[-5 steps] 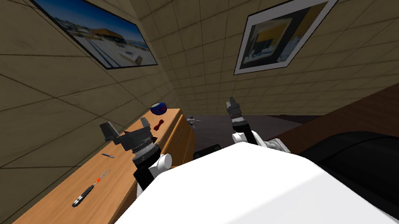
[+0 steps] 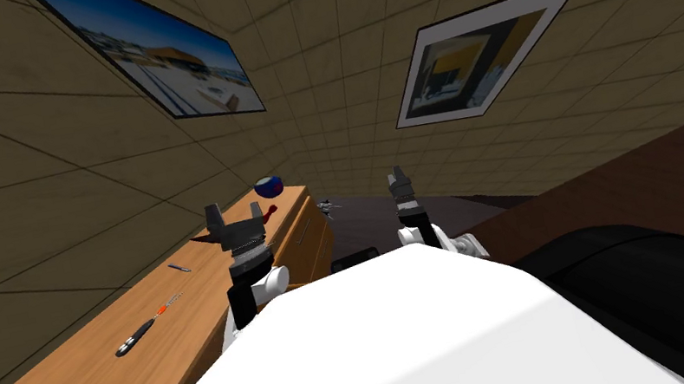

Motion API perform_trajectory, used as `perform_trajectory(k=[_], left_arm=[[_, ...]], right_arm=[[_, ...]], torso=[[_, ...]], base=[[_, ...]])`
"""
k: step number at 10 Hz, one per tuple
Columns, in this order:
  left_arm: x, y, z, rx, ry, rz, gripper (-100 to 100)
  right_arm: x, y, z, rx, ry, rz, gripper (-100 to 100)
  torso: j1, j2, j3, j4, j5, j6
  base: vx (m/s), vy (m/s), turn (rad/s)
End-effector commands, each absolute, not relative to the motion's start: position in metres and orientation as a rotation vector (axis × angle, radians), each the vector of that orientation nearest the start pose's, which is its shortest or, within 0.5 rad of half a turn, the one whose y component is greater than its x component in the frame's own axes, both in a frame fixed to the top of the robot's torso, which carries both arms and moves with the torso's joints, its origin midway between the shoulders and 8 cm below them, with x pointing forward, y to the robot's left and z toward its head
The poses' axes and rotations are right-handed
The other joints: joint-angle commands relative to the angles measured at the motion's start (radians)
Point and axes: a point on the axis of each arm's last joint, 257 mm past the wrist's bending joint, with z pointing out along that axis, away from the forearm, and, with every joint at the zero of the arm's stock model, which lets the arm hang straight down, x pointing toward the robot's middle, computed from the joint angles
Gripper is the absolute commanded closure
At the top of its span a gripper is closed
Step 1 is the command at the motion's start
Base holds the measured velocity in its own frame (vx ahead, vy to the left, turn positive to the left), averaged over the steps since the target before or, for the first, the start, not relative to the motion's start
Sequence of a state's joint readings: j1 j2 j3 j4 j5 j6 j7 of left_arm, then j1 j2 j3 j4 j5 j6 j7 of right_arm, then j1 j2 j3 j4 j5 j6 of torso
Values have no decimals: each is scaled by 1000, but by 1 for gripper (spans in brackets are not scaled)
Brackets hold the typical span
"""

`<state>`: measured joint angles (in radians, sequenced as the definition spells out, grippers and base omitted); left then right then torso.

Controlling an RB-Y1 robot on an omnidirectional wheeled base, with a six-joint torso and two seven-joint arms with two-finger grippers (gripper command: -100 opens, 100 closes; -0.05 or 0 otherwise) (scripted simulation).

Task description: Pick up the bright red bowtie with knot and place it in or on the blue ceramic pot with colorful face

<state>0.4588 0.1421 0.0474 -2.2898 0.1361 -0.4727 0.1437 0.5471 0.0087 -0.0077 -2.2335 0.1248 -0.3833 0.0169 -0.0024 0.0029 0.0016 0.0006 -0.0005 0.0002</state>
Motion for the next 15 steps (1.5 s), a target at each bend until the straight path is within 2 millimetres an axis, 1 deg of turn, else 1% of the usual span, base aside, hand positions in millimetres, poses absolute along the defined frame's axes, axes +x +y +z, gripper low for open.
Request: perform_trajectory(k=[1, 3, 4, 5, 6, 8, 9, 10, 11, 12, 13, 14, 15], left_arm=[[352, 292, 38, -686, 633, -1508, -100], [369, 299, 21, -752, 705, -1539, -100], [370, 298, 20, -749, 722, -1536, -100], [379, 302, 10, -792, 761, -1550, -100], [380, 302, 9, -791, 768, -1548, -100], [396, 314, -9, -882, 828, -1576, -100], [399, 314, -13, -894, 858, -1567, -100], [407, 322, -23, -954, 880, -1581, -100], [409, 321, -25, -955, 900, -1572, -100], [416, 329, -34, -1014, 922, -1586, -100], [418, 330, -37, -1022, 940, -1575, -100], [425, 339, -45, -1083, 958, -1587, -100], [427, 339, -49, -1094, 976, -1573, -100]], right_arm=[[366, -283, -38, 743, 821, 1129, 0], [366, -283, -38, 743, 821, 1129, 0], [366, -283, -38, 743, 821, 1129, 0], [366, -283, -38, 743, 821, 1129, 0], [366, -283, -38, 743, 821, 1129, 0], [366, -283, -38, 743, 821, 1129, 0], [366, -283, -38, 743, 821, 1129, 0], [366, -283, -38, 743, 821, 1129, 0], [366, -283, -38, 743, 821, 1129, 0], [366, -283, -38, 743, 821, 1129, 0], [366, -283, -38, 743, 821, 1129, 0], [366, -283, -38, 743, 821, 1129, 0], [366, -283, -38, 743, 821, 1129, 0]], torso=[[0, 0, 0, 0, 0, 0], [1, 0, 0, 0, 0, 0], [1, 0, 0, 0, 0, 0], [1, -1, 0, 0, 0, 0], [1, -1, 0, 0, 0, 0], [2, -1, -1, 0, 0, 0], [1, -1, 0, 0, 0, 0], [2, -1, -1, 0, 0, 0], [2, -1, -1, 0, 0, 0], [2, -2, -1, 0, 0, 0], [2, -2, -1, 0, 0, 0], [2, -2, -1, 0, 0, 0], [2, -2, -1, 0, 0, 0]], base=[[-43, -32, -25], [-42, -28, -52], [-31, -21, -14], [-32, -24, -34], [-26, -18, -22], [-31, -24, -67], [-30, -19, -14], [-25, -18, -27], [-18, -14, -25], [-22, -16, -55], [-18, -11, -26], [-14, -13, -51], [-15, -11, -19]])
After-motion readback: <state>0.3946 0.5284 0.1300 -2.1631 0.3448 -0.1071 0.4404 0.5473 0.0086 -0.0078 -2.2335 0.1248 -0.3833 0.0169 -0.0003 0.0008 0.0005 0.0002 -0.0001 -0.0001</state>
